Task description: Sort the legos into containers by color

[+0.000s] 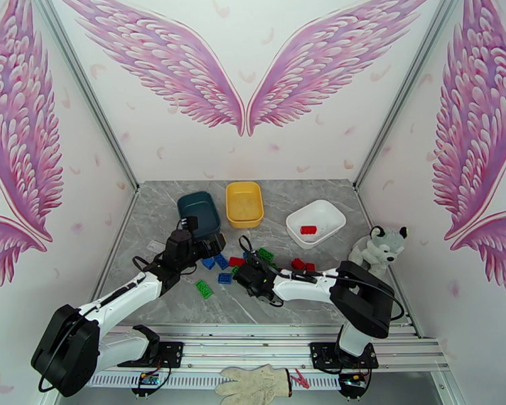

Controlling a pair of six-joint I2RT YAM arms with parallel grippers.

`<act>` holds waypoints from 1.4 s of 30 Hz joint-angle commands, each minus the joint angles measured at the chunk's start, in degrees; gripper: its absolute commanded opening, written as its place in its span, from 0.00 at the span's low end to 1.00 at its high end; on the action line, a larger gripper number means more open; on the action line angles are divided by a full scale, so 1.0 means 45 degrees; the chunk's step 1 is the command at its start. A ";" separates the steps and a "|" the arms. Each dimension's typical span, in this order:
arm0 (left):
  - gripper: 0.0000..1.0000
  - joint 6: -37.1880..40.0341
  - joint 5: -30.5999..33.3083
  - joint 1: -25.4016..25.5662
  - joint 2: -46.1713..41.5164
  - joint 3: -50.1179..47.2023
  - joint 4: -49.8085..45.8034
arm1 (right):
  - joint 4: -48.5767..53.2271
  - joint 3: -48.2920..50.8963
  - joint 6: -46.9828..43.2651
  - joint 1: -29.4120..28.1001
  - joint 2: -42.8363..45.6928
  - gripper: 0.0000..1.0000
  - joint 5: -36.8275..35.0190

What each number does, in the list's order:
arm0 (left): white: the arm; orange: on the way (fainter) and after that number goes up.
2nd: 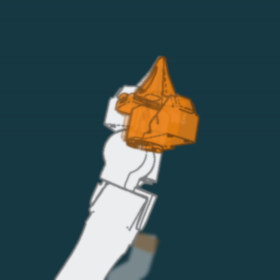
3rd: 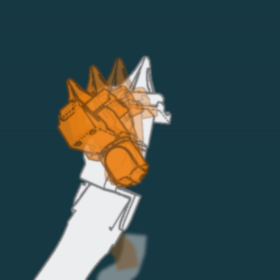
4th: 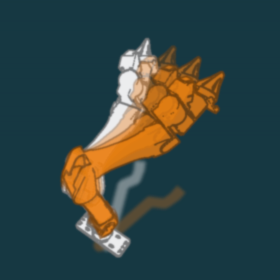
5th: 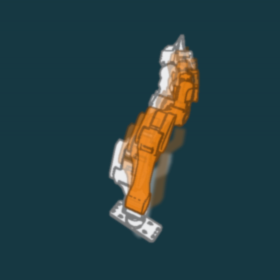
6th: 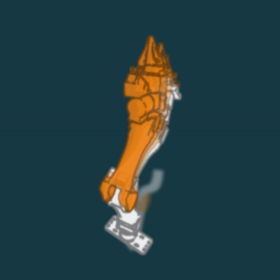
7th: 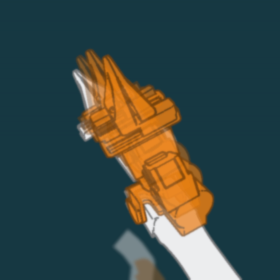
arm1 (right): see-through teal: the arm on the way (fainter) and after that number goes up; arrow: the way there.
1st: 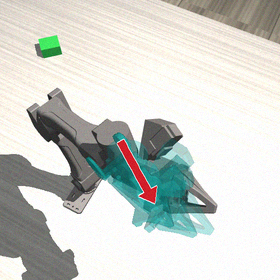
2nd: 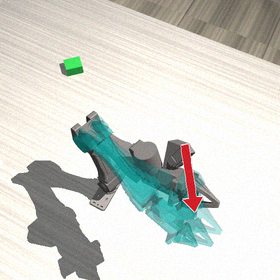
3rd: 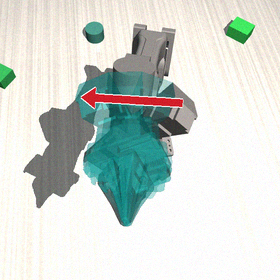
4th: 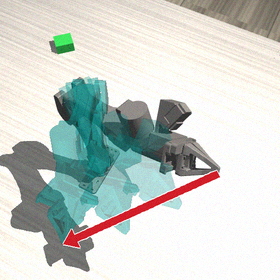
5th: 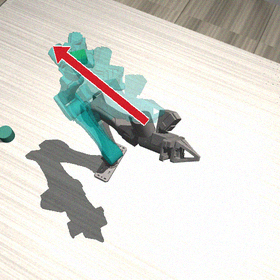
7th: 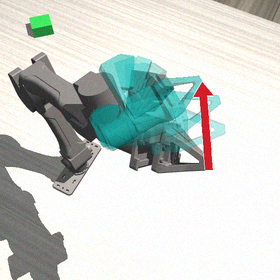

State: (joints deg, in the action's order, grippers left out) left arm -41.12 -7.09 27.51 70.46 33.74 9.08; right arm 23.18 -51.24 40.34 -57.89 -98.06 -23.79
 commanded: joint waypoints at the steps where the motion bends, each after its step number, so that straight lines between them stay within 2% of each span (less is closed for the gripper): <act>1: 0.99 0.0017 -0.0316 0.0285 0.0462 0.0127 0.0246 | -0.0052 -0.0063 -0.0165 0.0305 0.0720 0.41 0.0234; 5: 0.99 0.0084 -0.0398 0.0804 0.1002 0.0397 0.0381 | 0.0230 0.0135 -0.0422 0.0911 0.1778 0.40 0.0535; 9: 0.99 0.0231 -0.0511 0.1382 0.1606 0.0688 0.0629 | 0.0732 0.0167 -0.0961 0.2031 0.3169 0.39 0.0690; 16: 0.99 0.1170 -0.1392 0.2821 0.3293 0.2046 0.0668 | 0.0704 0.0031 -0.1287 0.5941 0.4941 0.40 0.2316; 22: 0.99 0.2114 -0.1725 0.4116 0.4520 0.3275 0.0029 | 0.0869 -0.1348 -0.1439 0.8778 0.4381 0.40 0.2417; 25: 0.99 0.2663 -0.1330 0.4687 0.4727 0.3752 -0.0528 | 0.1094 -0.2243 -0.1507 0.9929 0.3628 0.41 0.2767; 28: 0.99 0.3104 -0.0883 0.5089 0.4829 0.4101 -0.1029 | 0.1408 -0.3156 -0.1619 1.0454 0.2806 0.51 0.2826; 34: 0.99 0.3327 -0.0367 0.5212 0.4740 0.4163 -0.1257 | 0.1888 -0.4086 -0.1843 1.0663 0.1981 0.72 0.2784; 42: 0.99 0.3396 0.1652 0.5215 0.3876 0.3468 -0.1040 | 0.0844 -0.2192 -0.2284 1.0312 0.4034 0.79 0.4238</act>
State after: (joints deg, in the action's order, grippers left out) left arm -26.92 -4.86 51.00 91.02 50.46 4.73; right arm 28.53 -63.51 32.01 -10.44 -84.16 -8.19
